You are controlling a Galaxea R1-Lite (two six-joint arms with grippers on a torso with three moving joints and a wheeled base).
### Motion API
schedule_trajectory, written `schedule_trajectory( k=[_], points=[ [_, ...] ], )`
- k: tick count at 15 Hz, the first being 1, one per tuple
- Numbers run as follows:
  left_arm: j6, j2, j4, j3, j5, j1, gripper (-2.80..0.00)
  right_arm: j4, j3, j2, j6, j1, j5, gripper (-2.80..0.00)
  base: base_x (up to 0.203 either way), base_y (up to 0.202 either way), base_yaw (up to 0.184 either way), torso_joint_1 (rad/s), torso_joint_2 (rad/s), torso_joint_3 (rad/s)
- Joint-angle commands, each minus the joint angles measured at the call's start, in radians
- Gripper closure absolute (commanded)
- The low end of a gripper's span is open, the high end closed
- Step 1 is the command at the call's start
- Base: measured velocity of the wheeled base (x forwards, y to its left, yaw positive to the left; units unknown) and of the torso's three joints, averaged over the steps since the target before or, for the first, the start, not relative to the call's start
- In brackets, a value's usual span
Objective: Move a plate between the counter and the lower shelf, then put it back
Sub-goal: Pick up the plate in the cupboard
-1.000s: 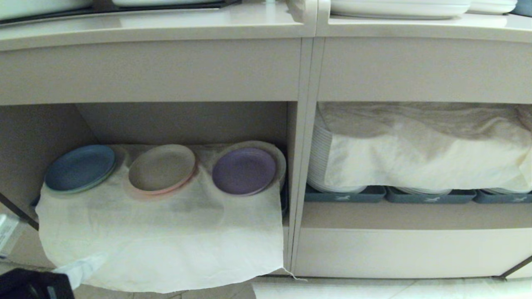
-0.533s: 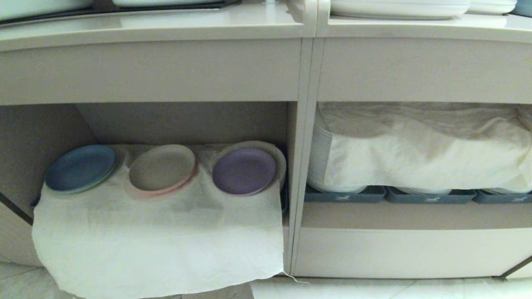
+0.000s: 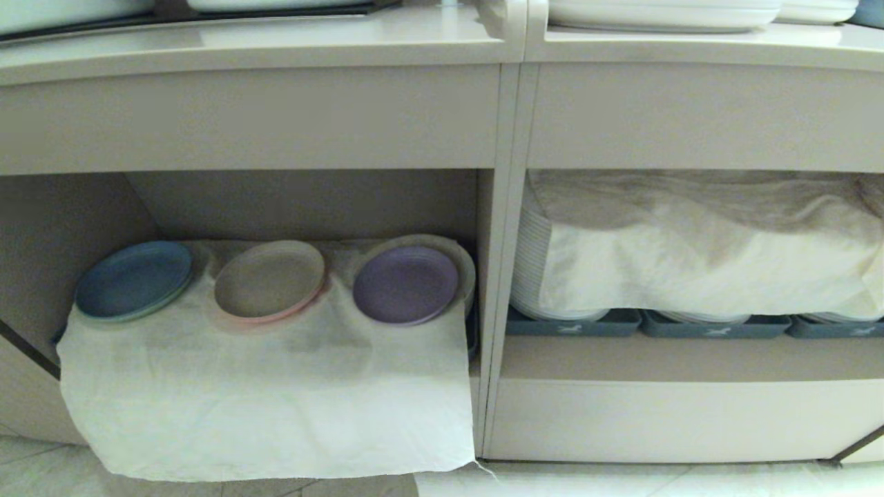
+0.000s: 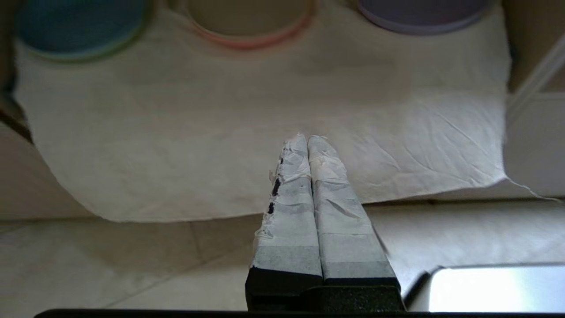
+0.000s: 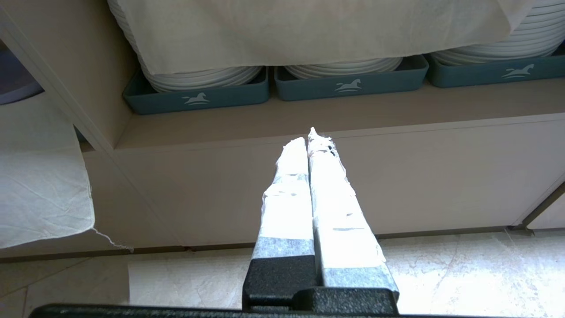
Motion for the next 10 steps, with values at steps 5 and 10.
schedule_trajectory(
  k=[5, 10],
  points=[
    [0.001, -0.119, -0.006, 0.006, 0.029, -0.060, 0.00, 0.000, 0.000, 0.000, 0.000, 0.000, 0.000, 0.00, 0.000, 0.000, 0.000, 0.000, 0.00, 0.000],
    [-0.002, -0.274, 0.069, -0.016, 0.007, -0.072, 0.00, 0.000, 0.000, 0.000, 0.000, -0.001, 0.000, 0.00, 0.000, 0.000, 0.000, 0.000, 0.00, 0.000]
  ],
)
